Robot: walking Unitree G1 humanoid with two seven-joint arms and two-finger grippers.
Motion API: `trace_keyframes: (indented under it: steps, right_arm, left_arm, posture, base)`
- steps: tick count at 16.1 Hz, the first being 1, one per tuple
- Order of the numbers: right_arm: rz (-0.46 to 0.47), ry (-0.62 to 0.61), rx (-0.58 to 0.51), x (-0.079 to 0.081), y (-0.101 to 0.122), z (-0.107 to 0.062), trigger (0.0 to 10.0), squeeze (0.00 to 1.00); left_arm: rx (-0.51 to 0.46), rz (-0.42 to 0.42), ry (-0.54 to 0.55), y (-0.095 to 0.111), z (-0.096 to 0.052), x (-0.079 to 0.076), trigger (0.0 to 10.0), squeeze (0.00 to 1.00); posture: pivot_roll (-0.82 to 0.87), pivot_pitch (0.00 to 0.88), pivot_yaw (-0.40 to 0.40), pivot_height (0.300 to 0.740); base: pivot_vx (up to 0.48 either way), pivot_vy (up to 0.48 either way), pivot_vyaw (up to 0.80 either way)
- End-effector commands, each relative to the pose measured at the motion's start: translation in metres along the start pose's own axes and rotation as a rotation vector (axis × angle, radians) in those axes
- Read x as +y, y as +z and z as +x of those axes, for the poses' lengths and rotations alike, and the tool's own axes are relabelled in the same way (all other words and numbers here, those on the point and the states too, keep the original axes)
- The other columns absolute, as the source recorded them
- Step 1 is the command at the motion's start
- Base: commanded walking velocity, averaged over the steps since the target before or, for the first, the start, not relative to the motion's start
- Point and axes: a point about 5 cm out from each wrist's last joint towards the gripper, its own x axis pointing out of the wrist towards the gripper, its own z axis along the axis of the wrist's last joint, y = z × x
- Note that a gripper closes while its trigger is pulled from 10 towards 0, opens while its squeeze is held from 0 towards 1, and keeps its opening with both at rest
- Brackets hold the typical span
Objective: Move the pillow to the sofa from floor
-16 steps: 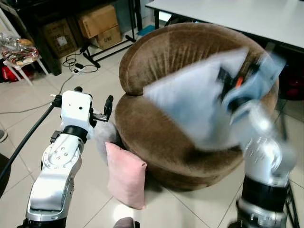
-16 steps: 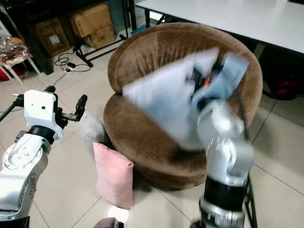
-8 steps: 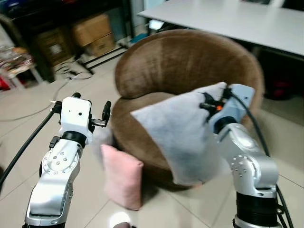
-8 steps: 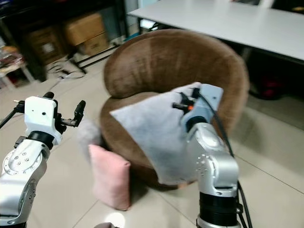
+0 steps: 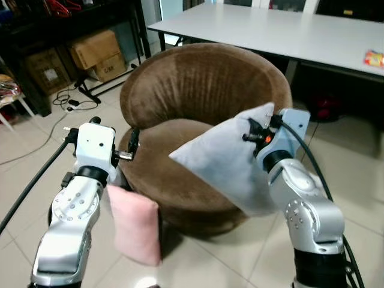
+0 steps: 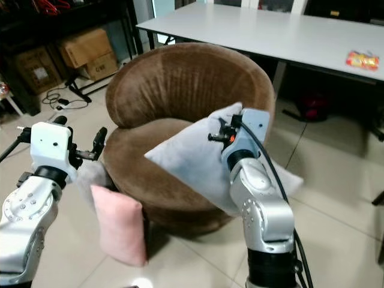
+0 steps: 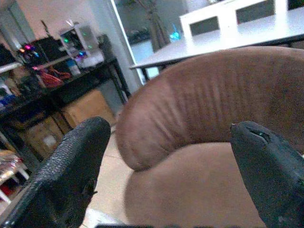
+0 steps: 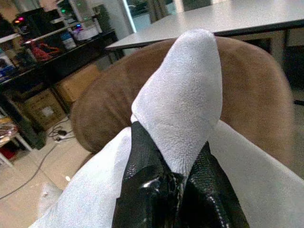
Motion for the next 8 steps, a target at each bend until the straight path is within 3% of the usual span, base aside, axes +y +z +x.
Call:
trace_keyframes:
  steps: [1,6,8]
  right_arm:
    - [0.004,0.026,-0.089,0.0033,0.0166,-0.0027,10.0,0.00]
    - [0.031,0.088,-0.114,0.0097,0.0207,-0.0026,10.0,0.00]
    - [0.027,0.113,-0.123,0.0127,0.0227,-0.0026,10.0,0.00]
  left_arm:
    - [-0.013,0.006,0.002,0.0026,0.0004,0.0016,10.0,0.00]
    - [-0.053,-0.008,-0.002,0.0076,-0.0008,0.0047,10.0,0.00]
    - [-0.059,-0.016,0.000,0.0084,-0.0009,0.0051,10.0,0.00]
  posture:
    - [-0.09,0.000,0.082,0.740]
    - [-0.08,0.000,0.077,0.740]
    - [-0.08,0.000,0.076,0.740]
  base:
    - [0.000,0.000,0.00]
    - [0.000,0.000,0.00]
    - [0.330,0.000,0.80]
